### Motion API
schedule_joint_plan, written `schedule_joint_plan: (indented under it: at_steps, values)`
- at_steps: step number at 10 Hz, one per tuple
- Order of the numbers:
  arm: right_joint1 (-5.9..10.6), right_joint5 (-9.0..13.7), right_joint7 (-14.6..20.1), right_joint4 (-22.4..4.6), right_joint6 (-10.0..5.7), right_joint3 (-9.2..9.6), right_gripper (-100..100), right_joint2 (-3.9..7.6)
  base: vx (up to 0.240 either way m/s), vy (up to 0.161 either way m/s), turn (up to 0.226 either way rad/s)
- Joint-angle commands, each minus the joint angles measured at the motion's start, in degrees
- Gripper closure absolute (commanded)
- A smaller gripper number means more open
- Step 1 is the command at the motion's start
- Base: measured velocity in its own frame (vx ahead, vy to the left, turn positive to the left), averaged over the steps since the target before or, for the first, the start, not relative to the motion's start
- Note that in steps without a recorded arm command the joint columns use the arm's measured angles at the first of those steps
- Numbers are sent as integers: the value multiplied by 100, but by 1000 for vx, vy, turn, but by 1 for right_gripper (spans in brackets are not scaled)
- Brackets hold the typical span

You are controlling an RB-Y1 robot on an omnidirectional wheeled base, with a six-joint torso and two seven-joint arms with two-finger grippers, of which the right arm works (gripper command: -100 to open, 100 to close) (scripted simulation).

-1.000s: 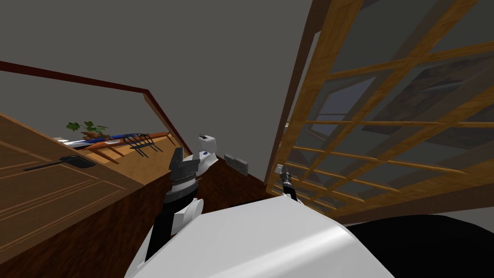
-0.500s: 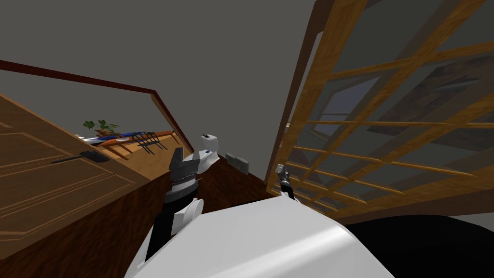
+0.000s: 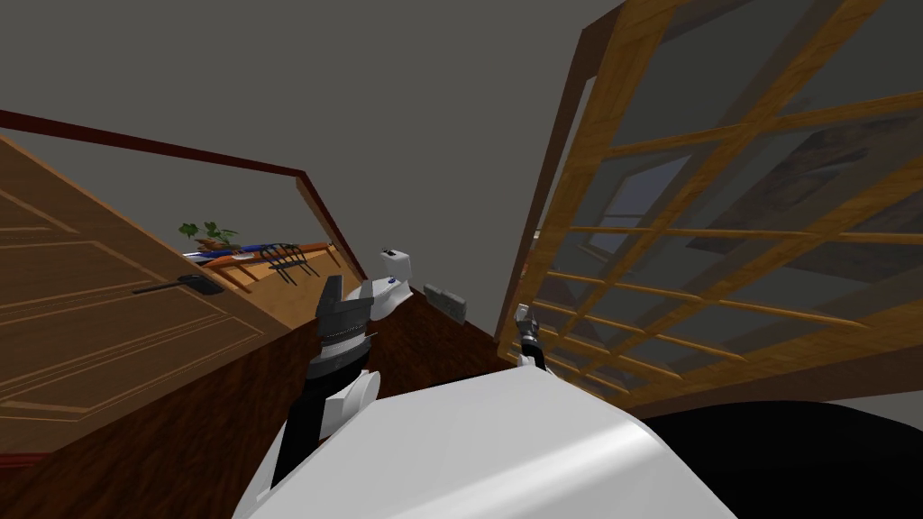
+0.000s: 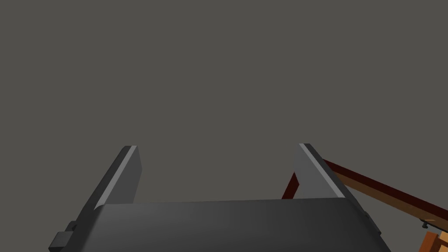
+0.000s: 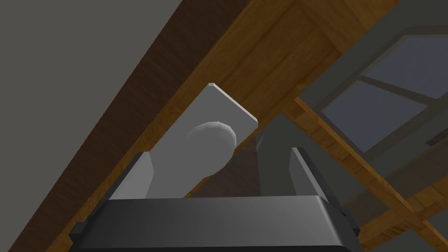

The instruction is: Pull the door open

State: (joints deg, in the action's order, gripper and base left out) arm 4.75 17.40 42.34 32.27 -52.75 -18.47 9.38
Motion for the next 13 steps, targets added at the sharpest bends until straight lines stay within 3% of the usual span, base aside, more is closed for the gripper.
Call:
schedule_joint_plan:
  at_steps: [1,10,13]
  values:
    - [15,57,221,5,9,11,-100,-20,-57,-4,15]
    - [207,622,1541,8,65,111,-100,-278,-58,-4,36]
    - [237,708,1872,9,74,126,-100,-317,-53,-1,26]
